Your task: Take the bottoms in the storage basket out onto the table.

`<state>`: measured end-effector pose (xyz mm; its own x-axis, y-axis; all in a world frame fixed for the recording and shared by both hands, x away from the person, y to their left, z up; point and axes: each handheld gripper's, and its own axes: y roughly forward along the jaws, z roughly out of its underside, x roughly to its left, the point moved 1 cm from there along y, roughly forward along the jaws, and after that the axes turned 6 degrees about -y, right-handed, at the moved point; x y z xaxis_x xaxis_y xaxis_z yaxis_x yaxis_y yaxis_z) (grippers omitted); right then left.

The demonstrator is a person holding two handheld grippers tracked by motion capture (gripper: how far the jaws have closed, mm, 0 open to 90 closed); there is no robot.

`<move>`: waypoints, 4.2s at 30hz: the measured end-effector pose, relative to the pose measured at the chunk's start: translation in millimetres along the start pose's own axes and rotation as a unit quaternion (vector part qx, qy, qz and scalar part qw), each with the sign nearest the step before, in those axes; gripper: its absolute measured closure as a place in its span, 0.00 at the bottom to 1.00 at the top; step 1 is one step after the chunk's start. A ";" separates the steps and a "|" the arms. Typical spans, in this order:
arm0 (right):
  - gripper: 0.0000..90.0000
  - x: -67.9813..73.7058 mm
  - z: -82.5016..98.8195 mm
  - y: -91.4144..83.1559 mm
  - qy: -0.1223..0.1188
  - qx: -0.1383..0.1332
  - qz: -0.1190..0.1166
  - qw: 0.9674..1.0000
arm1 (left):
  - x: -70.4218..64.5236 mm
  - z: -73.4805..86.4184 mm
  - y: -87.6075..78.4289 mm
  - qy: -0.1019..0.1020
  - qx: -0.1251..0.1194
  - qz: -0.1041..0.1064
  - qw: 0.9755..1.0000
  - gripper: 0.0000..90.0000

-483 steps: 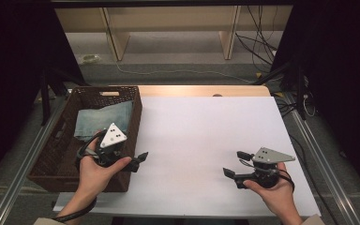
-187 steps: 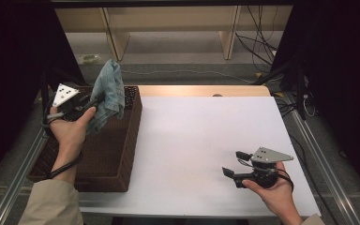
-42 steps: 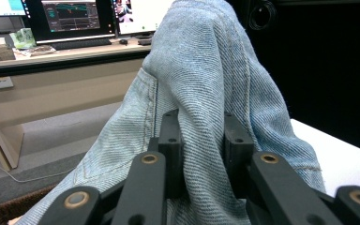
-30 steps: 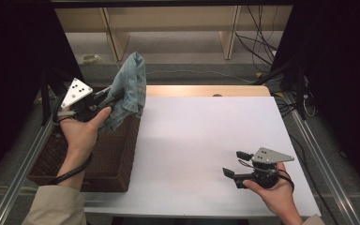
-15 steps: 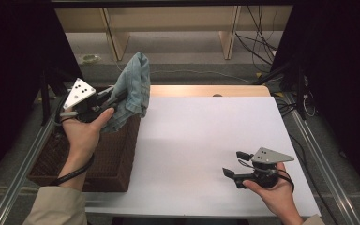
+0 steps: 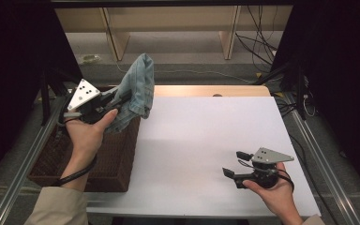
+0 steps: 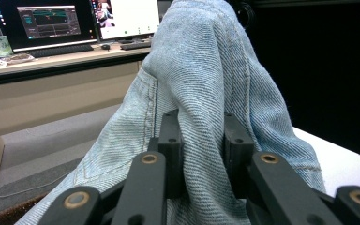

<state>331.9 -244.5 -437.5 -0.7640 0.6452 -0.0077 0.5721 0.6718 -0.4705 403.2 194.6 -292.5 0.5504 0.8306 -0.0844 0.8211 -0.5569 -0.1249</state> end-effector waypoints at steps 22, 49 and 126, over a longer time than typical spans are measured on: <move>0.22 0.2 0.0 -0.2 0.000 0.000 0.000 1.000 | -9.2 -0.1 2.6 0.005 0.002 0.013 1.000 0.82; 0.22 0.1 0.1 -0.2 0.000 0.000 0.000 1.000 | -23.0 -0.7 5.2 0.011 0.002 0.032 0.999 0.82; 0.22 -0.9 0.1 -1.8 -0.001 -0.003 0.004 1.000 | -86.4 46.7 46.5 0.040 0.073 0.115 0.990 0.82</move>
<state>331.5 -246.3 -436.7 -0.7596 0.6503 -0.0124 0.5803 0.6690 -0.4645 386.8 96.8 -337.1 0.7351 0.6762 -0.0488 0.6458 -0.7204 -0.2529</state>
